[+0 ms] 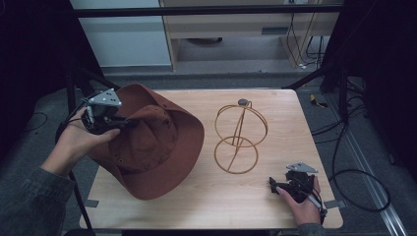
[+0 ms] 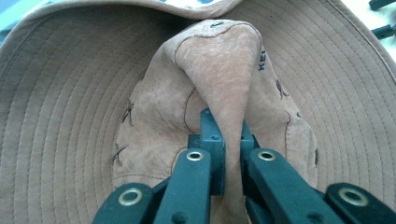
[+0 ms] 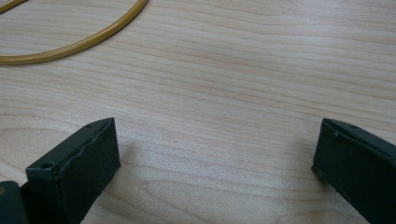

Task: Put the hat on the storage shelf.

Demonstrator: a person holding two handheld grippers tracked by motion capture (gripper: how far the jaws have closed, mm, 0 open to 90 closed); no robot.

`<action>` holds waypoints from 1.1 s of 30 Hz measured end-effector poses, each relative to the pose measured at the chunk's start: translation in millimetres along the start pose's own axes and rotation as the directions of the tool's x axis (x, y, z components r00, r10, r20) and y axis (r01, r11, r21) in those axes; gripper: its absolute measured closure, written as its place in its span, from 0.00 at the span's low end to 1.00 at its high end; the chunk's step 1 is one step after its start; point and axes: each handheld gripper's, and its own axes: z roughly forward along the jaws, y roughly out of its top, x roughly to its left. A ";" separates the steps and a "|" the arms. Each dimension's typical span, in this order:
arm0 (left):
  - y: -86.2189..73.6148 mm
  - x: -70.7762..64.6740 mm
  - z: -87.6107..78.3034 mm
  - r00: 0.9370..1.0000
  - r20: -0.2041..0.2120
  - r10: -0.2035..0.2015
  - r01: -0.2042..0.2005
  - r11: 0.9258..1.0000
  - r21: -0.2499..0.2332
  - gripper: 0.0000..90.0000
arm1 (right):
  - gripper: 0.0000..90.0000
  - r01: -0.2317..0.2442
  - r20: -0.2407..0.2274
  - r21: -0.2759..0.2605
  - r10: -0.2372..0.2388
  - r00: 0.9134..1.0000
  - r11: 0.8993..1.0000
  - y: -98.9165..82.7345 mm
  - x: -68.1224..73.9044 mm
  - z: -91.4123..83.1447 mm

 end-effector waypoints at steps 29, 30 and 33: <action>58.1 -28.9 -36.7 0.995 -0.006 0.099 -0.099 0.990 -0.102 0.98 | 0.01 -0.001 -0.001 -0.001 0.001 1.000 1.000 0.0 0.1 0.1; 61.1 -30.2 -35.9 0.995 -0.003 0.103 -0.102 0.989 -0.106 0.98 | 0.01 -0.001 -0.001 -0.001 0.001 1.000 1.000 0.0 0.0 0.0; 67.5 -32.8 -34.5 0.994 0.000 0.114 -0.113 0.988 -0.106 0.98 | 0.01 -0.001 -0.001 -0.001 0.001 1.000 1.000 0.0 0.0 0.0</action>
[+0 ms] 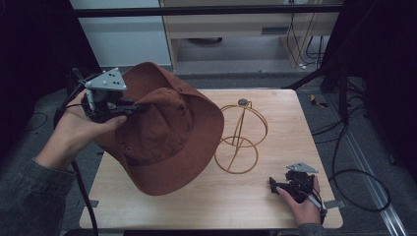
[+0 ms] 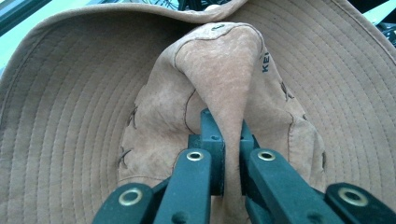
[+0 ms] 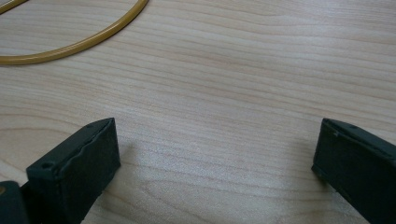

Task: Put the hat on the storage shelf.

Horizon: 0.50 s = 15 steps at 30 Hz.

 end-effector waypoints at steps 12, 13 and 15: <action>32.0 -9.6 10.9 0.998 0.029 0.052 -0.052 0.999 0.012 0.98 | 0.01 -0.001 -0.002 0.001 0.001 1.000 1.000 0.0 0.1 -0.1; 35.4 -10.1 12.0 0.998 0.031 0.057 -0.057 0.998 0.012 0.98 | 0.01 -0.001 -0.002 0.001 0.001 1.000 1.000 0.0 0.0 0.0; 44.8 -10.8 14.9 0.997 0.040 0.066 -0.067 0.998 0.012 0.98 | 0.01 -0.001 -0.003 -0.002 0.001 1.000 1.000 -0.1 -0.1 0.3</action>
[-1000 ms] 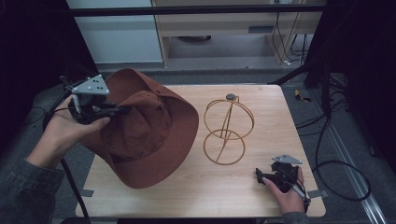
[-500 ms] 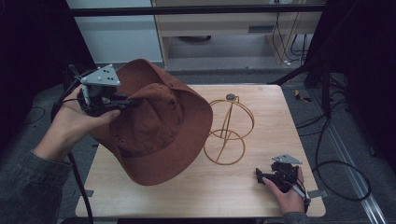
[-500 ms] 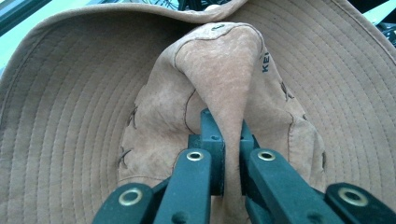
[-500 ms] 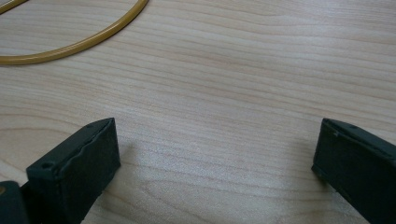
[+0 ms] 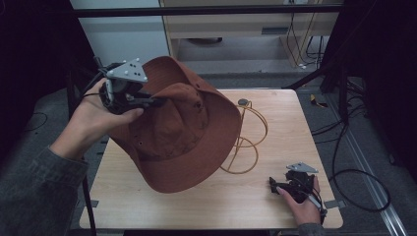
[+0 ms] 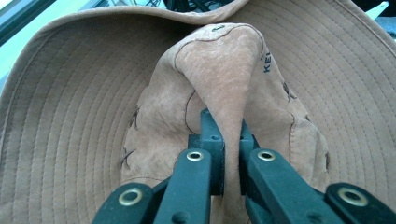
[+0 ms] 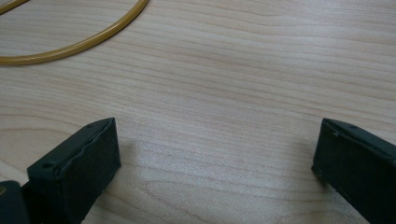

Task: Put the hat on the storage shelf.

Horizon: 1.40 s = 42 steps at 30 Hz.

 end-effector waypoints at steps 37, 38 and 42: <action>78.5 -20.5 67.9 0.996 0.035 0.082 -0.083 0.996 0.034 0.98 | 0.01 0.005 -0.003 -0.002 -0.005 1.000 1.000 0.3 -1.6 0.8; 81.1 -21.3 70.7 0.996 0.037 0.087 -0.089 0.995 0.039 0.98 | 0.01 0.006 -0.004 -0.001 -0.006 1.000 1.000 0.3 -1.6 0.5; 90.6 -24.8 79.7 0.994 0.049 0.097 -0.100 0.994 0.045 0.99 | 0.01 0.007 -0.004 -0.001 -0.007 1.000 1.000 0.2 -1.6 0.5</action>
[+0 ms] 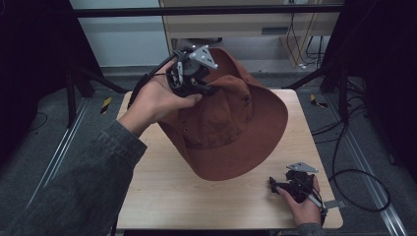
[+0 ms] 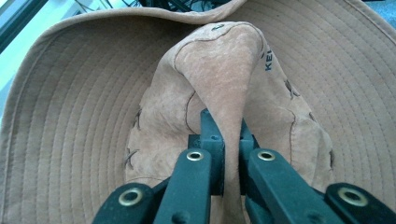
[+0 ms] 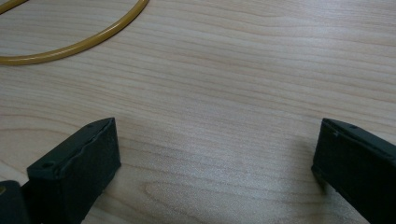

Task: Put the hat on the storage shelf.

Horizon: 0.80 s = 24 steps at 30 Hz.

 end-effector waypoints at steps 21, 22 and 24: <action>39.4 -5.6 54.1 0.999 0.034 0.032 -0.033 0.999 0.039 0.98 | 0.01 -0.001 0.000 0.000 0.001 1.000 1.000 0.0 0.1 0.0; 40.3 -5.8 56.8 0.999 0.034 0.032 -0.034 0.998 0.044 0.98 | 0.01 -0.001 0.000 0.001 0.001 1.000 1.000 0.0 0.1 -0.1; 41.0 -5.8 59.6 0.999 0.032 0.033 -0.035 0.998 0.047 0.98 | 0.01 0.001 -0.003 0.000 -0.001 1.000 1.000 0.0 0.0 0.0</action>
